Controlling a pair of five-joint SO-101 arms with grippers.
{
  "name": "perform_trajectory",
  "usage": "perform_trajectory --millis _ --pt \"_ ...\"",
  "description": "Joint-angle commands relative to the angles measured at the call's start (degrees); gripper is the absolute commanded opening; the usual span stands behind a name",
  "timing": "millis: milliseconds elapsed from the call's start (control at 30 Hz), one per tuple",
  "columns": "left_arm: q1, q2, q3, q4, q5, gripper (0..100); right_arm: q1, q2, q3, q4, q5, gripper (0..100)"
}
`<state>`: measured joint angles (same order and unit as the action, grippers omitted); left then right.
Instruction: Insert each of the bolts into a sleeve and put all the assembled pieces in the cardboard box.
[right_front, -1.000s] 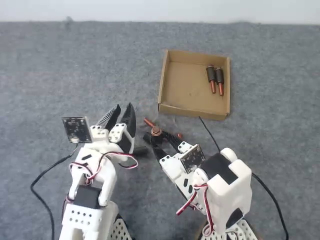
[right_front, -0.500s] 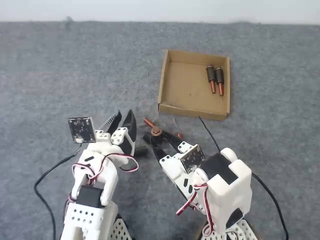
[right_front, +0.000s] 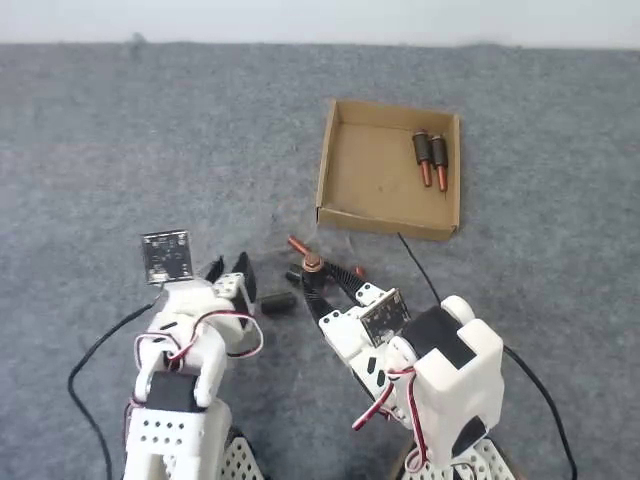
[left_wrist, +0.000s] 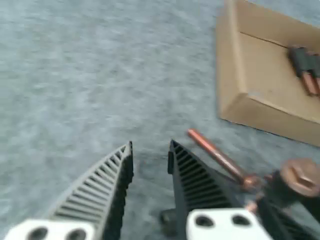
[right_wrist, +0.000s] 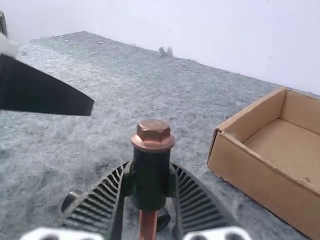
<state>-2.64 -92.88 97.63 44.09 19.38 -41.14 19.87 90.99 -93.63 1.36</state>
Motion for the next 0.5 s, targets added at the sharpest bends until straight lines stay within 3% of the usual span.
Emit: perform_trajectory --millis 0,67,267,467 --pt "-2.3 -1.1 -0.7 0.3 -1.1 7 2.3 -4.1 2.4 -1.6 0.8 0.6" --pt "-2.3 -1.1 -0.7 0.3 -1.3 1 4.4 -6.7 2.9 -1.5 0.8 0.6" --pt "-2.5 -1.1 -0.7 0.3 -4.1 1 10.3 -12.4 3.0 -1.4 0.9 0.6" --pt "-4.7 -1.0 -0.7 0.3 -4.1 1 16.0 -14.8 1.7 -1.3 10.5 0.6"
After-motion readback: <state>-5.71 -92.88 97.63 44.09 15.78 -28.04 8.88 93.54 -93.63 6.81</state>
